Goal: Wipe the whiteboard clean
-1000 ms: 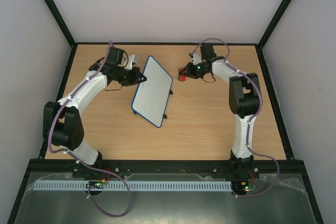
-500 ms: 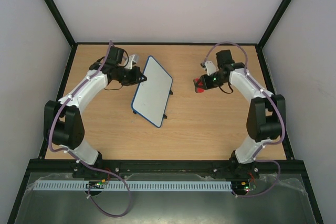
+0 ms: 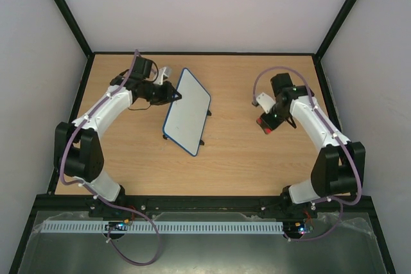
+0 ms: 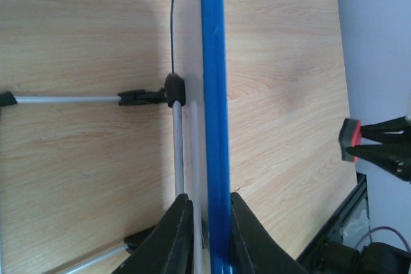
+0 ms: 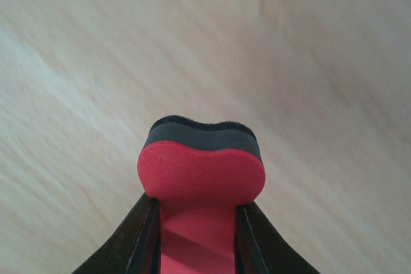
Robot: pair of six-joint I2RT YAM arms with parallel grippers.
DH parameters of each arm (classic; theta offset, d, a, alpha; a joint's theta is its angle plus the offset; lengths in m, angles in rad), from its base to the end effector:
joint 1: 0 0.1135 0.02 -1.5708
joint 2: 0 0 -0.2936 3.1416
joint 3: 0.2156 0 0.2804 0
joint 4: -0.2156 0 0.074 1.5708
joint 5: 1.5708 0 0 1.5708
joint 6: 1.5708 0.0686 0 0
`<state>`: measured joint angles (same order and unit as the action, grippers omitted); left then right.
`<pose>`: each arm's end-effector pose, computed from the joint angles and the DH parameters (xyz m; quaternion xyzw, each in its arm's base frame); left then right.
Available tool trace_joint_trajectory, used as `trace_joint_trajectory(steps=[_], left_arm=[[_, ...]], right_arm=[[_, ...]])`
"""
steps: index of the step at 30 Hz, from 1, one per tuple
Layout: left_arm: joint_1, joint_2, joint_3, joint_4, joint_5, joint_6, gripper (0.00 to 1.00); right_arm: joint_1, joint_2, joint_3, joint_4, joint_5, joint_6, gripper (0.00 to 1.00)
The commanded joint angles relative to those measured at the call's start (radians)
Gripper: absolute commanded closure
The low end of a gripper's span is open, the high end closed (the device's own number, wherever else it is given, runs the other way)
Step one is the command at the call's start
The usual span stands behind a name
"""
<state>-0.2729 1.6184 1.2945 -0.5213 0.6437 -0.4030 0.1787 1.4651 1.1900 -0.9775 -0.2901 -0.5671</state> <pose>0.3724 -0.1470 0.2801 0.0544 0.8923 -0.3906 0.2196 0.3042 0.0749 0.2561 -0.3773 0.9015 0.1098 0.1814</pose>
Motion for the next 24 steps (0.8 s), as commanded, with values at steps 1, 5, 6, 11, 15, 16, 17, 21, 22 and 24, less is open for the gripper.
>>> trace_joint_trajectory(steps=[1,5,6,11,15,16,17,21,22,24], left_arm=[[-0.019,0.035,-0.005,-0.060,0.040,0.006,0.83],[-0.019,0.036,-0.003,-0.060,0.037,0.004,0.81],[-0.020,0.036,-0.002,-0.059,0.036,0.004,0.81],[-0.020,0.034,0.004,-0.056,0.034,-0.002,0.80],[-0.019,0.034,0.016,-0.065,0.030,0.000,0.77],[-0.019,0.034,0.018,-0.067,0.029,0.001,0.76],[-0.020,0.032,0.021,-0.069,0.027,0.001,0.75],[-0.020,0.023,0.032,-0.079,0.023,0.000,0.70],[-0.018,0.019,0.035,-0.083,0.021,0.001,0.68],[-0.018,0.012,0.045,-0.097,0.015,0.005,0.64]], right_arm=[[0.010,-0.058,-0.114,-0.104,0.152,-0.109,0.98],[0.016,-0.063,-0.195,-0.085,0.174,-0.107,0.98],[0.015,-0.063,-0.209,-0.067,0.190,-0.100,0.98],[0.017,-0.050,-0.254,0.007,0.205,-0.068,0.98],[0.020,-0.025,-0.279,0.058,0.203,-0.044,0.98],[0.019,-0.017,-0.283,0.072,0.204,-0.040,0.98],[0.021,-0.009,-0.289,0.089,0.206,-0.036,0.98],[0.022,0.024,-0.318,0.181,0.220,-0.016,0.98],[0.021,0.037,-0.321,0.198,0.220,-0.010,0.96],[0.022,0.065,-0.321,0.218,0.208,0.000,0.93]])
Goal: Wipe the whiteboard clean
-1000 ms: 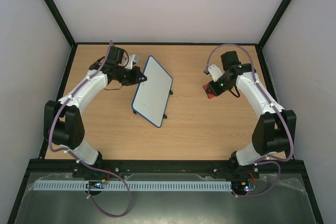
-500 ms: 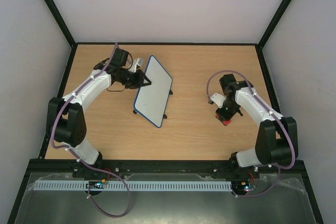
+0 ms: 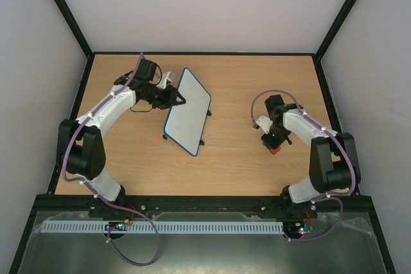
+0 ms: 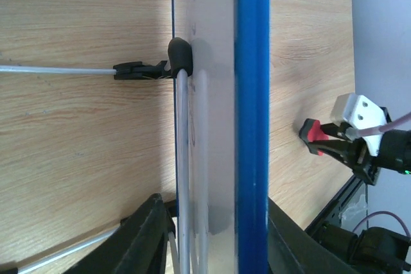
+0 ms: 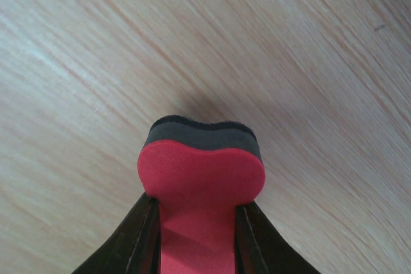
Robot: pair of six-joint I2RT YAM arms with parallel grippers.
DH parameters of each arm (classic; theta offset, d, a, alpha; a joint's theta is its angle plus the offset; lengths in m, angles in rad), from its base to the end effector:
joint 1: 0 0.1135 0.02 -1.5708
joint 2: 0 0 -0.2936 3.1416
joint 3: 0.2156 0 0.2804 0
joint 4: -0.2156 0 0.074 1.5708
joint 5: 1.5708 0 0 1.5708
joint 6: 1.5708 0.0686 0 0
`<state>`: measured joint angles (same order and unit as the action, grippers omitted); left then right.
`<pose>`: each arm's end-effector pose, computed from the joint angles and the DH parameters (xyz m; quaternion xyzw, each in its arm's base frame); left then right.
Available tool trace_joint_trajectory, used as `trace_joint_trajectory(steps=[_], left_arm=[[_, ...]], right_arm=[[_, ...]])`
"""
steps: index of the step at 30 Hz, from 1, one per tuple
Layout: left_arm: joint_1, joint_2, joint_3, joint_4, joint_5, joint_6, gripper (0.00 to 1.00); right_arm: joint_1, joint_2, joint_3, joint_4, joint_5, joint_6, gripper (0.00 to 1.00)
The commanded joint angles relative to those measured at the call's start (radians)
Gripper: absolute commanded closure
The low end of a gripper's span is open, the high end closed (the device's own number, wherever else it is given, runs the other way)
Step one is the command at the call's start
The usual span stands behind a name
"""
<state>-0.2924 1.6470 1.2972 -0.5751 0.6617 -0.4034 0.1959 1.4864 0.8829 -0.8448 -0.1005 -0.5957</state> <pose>0.3683 -0.1549 0.2664 0.0532 0.9012 -0.3919 0.1771 0.2657 0.0597 0.1588 -0.3872 0.9186 0.0370 0.0699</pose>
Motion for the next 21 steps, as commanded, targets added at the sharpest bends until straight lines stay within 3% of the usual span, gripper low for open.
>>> trace_joint_trajectory(steps=[1,10,14,21], left_arm=[[0.001,-0.020,0.044,-0.046,-0.005,0.006,0.63],[0.012,-0.042,0.047,-0.069,-0.021,0.013,0.62],[0.014,-0.045,0.046,-0.070,-0.022,0.013,0.62],[0.018,-0.049,0.044,-0.073,-0.020,0.019,0.62]], right_arm=[[0.005,0.057,-0.012,0.089,0.011,0.030,0.91],[0.004,0.135,-0.009,0.085,-0.020,0.042,0.62],[0.004,0.141,-0.012,0.076,-0.027,0.041,0.44],[0.004,0.156,-0.010,0.078,-0.030,0.053,0.42]])
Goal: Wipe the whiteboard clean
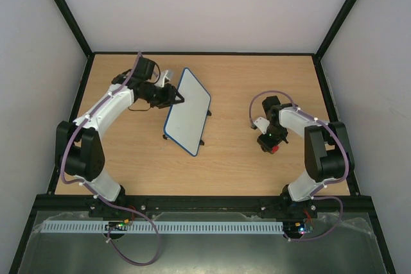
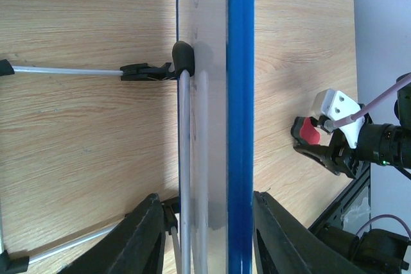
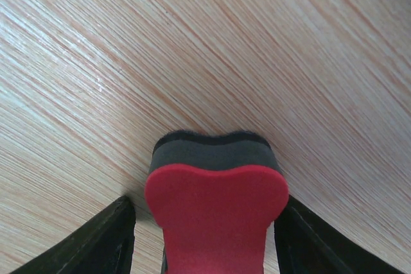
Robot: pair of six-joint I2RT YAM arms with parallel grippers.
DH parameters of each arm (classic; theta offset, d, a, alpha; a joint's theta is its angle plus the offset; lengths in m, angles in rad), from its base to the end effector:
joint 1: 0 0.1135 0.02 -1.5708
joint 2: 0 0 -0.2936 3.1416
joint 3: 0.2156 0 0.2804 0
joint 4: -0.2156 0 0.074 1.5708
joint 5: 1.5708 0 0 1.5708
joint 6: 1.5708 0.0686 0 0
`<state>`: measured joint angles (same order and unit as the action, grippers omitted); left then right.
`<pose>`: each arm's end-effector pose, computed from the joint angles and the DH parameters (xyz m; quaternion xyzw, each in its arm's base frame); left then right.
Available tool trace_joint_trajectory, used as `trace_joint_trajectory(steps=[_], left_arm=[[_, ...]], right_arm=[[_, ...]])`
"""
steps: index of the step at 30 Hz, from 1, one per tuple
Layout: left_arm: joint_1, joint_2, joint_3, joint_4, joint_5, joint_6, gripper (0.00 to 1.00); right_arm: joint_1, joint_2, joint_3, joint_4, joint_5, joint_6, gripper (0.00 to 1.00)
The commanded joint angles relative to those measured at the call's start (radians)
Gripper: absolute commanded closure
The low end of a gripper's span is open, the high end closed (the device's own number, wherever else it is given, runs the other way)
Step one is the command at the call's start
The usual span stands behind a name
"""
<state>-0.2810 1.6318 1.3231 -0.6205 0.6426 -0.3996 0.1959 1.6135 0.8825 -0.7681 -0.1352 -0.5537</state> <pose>0.3674 -0.1488 0.2772 0.0460 0.9047 -0.3824 0.1820 0.2794 0.0649 0.1270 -0.3673 0.9270 0.0601 0.0472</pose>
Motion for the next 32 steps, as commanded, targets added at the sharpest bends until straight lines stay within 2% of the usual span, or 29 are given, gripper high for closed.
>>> trace_joint_trajectory(steps=[1,8,11,15,16,17,18,19,21,22,26,32], left_arm=[[0.008,-0.036,0.024,-0.034,-0.002,0.020,0.61],[0.076,-0.122,0.132,-0.153,-0.107,0.095,0.46],[0.081,-0.205,0.174,-0.167,-0.283,0.110,0.42],[0.079,-0.322,0.139,-0.125,-0.541,0.133,0.31],[0.078,-0.356,0.103,-0.099,-0.601,0.137,0.29],[0.076,-0.389,0.065,-0.068,-0.661,0.137,0.26],[0.076,-0.425,0.019,-0.036,-0.697,0.138,0.22],[0.076,-0.455,-0.024,-0.002,-0.712,0.145,0.18],[0.076,-0.514,-0.117,0.071,-0.734,0.158,0.03],[0.074,-0.536,-0.164,0.094,-0.753,0.159,0.01],[0.072,-0.592,-0.257,0.149,-0.797,0.171,0.00],[0.071,-0.630,-0.312,0.198,-0.797,0.157,0.00]], right_arm=[[0.004,0.023,0.002,-0.009,0.003,0.009,0.42],[-0.032,-0.112,0.221,-0.157,-0.070,-0.006,0.38],[-0.039,-0.163,0.323,-0.137,-0.083,0.035,0.37],[-0.045,-0.223,0.364,0.039,-0.089,0.177,0.30],[-0.045,-0.241,0.356,0.100,-0.082,0.229,0.25],[-0.046,-0.269,0.340,0.200,-0.041,0.297,0.15],[-0.047,-0.292,0.317,0.272,-0.016,0.360,0.06],[-0.047,-0.313,0.294,0.330,-0.014,0.402,0.03],[-0.048,-0.356,0.234,0.471,0.019,0.520,0.01],[-0.047,-0.372,0.209,0.522,0.039,0.595,0.02],[-0.048,-0.388,0.196,0.578,0.094,0.719,0.02],[-0.047,-0.397,0.184,0.584,0.073,0.763,0.01]])
